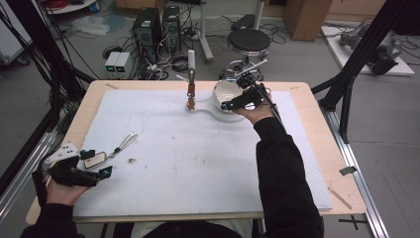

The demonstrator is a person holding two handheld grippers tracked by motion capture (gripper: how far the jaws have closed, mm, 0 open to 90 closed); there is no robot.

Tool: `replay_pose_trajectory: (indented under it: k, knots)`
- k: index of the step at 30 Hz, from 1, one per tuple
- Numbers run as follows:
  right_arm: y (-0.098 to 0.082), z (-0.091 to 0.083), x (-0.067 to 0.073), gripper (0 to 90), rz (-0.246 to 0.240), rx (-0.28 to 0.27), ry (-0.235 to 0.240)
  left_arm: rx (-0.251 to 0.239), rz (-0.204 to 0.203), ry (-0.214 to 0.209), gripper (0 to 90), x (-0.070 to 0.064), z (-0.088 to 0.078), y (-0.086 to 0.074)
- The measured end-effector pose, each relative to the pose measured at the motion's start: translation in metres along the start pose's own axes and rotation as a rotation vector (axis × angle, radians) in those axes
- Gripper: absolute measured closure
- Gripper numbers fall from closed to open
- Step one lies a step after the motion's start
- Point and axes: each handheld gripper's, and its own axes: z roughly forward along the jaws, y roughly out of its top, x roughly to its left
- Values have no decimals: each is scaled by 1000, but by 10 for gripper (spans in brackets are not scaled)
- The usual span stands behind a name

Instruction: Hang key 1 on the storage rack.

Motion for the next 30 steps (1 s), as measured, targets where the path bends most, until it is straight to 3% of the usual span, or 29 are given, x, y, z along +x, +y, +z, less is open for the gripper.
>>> replay_pose_trajectory:
  k: [12, 18, 30]
  knots:
    - [-41, -23, -8, 8, 27, -13, -32, -1, 1, -1, 23, 0, 0, 0]
    - [-65, -28, -7, 8, 16, -21, -73, -1, 0, -2, 23, -1, 0, 1]
    - [-108, -39, -5, 8, 47, -85, -99, 1, -1, 0, 23, -1, 0, 1]
